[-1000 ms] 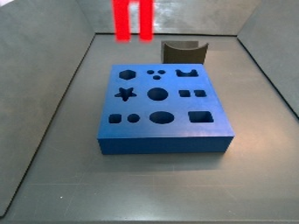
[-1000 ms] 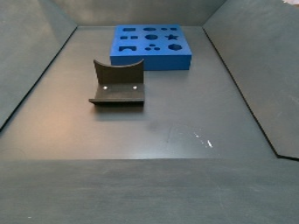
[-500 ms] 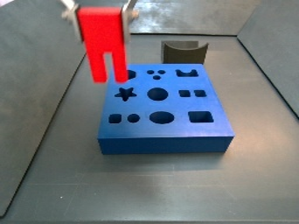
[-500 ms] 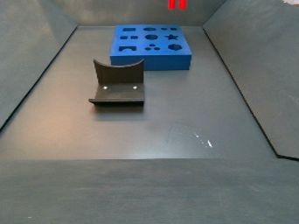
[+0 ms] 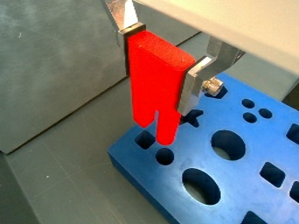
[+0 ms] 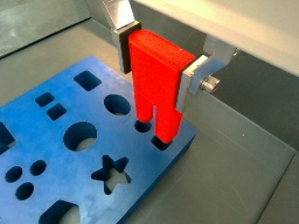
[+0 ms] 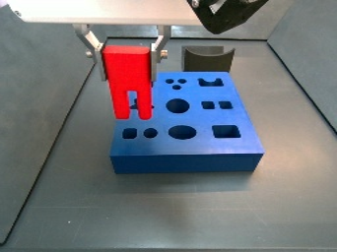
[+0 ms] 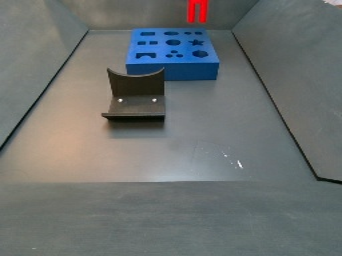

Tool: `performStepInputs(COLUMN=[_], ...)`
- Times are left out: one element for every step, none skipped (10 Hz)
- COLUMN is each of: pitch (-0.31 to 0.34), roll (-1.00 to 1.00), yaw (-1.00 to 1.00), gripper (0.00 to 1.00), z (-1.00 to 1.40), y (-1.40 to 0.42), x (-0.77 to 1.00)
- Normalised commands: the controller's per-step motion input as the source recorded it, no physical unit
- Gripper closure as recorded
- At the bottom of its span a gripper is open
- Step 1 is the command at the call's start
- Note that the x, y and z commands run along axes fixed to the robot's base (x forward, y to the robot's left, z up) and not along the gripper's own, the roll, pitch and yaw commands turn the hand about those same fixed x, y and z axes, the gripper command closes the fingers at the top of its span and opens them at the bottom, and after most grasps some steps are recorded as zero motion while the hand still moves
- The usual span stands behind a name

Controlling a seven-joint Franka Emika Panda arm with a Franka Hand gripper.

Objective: Insert the square-circle object.

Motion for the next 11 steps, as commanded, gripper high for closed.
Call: performStepInputs(pitch=[-0.023, -0.013, 0.000, 0.000, 0.000, 0.000, 0.000, 0.000, 0.000, -0.044, -0.020], roll=[0.00, 0.15, 0.27, 0.24, 0.18, 0.17, 0.16, 0.14, 0.14, 0.15, 0.11], yaw=[0.00, 0.00, 0.00, 0.00, 0.00, 0.00, 0.00, 0.00, 0.12, 0.27, 0.25], gripper=[1.00, 1.00, 1.00, 1.00, 1.00, 1.00, 1.00, 1.00, 1.00, 1.00, 1.00], z=[-0.26, -0.38, -0.42, -0.35, -0.42, -0.47, -0.46, -0.44, -0.41, -0.39, -0.48], y=[-0.07, -0.25, -0.20, -0.13, -0.12, -0.11, -0.07, -0.01, 0.00, 0.04, 0.00], x=[0.03, 0.19, 0.19, 0.12, 0.07, 0.06, 0.07, 0.03, 0.00, -0.13, 0.08])
